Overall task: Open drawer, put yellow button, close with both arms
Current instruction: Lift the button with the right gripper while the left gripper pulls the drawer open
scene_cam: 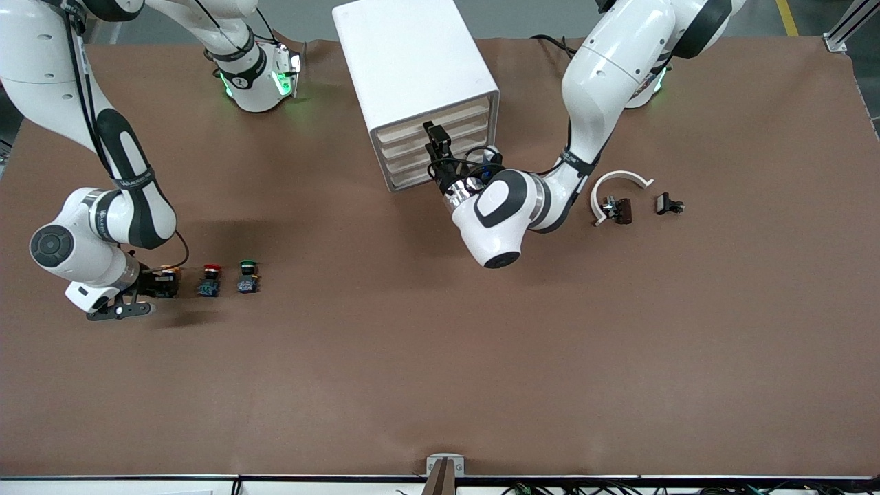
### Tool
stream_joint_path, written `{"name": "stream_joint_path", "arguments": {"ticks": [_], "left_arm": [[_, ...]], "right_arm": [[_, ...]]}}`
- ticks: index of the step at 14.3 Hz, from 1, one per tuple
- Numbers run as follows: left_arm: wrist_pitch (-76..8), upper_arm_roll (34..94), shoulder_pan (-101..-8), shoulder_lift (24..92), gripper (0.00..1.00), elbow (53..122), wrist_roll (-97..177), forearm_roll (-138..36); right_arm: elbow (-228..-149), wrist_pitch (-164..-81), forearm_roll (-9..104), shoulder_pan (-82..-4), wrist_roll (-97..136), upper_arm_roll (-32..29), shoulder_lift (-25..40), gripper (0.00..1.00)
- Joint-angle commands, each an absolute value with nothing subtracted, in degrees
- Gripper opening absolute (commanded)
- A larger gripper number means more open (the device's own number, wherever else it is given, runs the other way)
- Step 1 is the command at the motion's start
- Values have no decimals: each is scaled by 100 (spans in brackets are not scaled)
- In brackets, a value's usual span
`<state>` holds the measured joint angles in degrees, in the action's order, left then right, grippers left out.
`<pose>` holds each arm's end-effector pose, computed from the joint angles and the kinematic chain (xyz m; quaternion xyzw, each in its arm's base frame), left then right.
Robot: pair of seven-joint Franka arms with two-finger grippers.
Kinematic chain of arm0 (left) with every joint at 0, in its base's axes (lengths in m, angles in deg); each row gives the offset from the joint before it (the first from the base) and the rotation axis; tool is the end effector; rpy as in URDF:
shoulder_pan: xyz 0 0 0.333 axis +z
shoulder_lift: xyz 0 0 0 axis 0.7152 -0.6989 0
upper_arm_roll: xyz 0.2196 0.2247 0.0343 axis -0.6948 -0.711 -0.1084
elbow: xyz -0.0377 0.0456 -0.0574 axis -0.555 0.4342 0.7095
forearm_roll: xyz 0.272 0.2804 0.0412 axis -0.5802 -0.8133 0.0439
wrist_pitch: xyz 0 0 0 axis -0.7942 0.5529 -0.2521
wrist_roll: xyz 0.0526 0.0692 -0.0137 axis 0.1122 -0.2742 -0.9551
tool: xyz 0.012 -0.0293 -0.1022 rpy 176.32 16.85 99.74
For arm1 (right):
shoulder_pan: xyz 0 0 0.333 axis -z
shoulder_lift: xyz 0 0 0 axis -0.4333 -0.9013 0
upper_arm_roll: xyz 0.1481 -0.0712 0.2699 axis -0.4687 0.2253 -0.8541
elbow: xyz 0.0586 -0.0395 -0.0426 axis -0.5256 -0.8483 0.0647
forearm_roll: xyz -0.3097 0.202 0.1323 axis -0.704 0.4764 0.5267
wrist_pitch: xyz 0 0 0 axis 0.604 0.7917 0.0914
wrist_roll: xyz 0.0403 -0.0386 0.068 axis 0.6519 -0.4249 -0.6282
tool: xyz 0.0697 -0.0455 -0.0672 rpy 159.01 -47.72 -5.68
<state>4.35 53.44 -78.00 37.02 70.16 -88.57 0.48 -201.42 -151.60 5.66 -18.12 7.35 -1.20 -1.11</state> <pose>0.4421 -0.4896 0.2358 -0.4241 -0.6365 0.5490 0.3371 0.6005 -0.1416 0.1848 0.9957 0.0769 -0.0147 0.0504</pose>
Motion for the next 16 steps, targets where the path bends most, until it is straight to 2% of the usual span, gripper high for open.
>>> {"name": "stream_joint_path", "arguments": {"ticks": [1, 2, 5, 7, 11, 16], "left_arm": [[634, 5327, -7783, 3632, 64, 6949, -9122, 271], [678, 5327, -7791, 3640, 57, 6949, -9131, 271], [687, 5327, -7914, 3632, 27, 6958, -9237, 271], [740, 5327, -7888, 3632, 0, 6949, -9281, 280], [749, 5275, -7818, 3658, 0, 6932, -9290, 219], [732, 5169, -7344, 3623, 0, 6642, -9211, 210]], "right_arm": [[-20099, -15114, 456, -1697, 572, -213, -109, 15], [-20082, -15105, 456, -1706, 554, -213, -83, 12], [-20020, -14695, 456, -1750, 554, -231, 311, 10], [-19906, -14158, 456, -1855, 589, -240, 724, 10], [-19888, -13437, 500, -2294, 763, -240, 1550, 11], [-19809, -12164, 491, -3356, 2799, -240, 2403, 11]]}}
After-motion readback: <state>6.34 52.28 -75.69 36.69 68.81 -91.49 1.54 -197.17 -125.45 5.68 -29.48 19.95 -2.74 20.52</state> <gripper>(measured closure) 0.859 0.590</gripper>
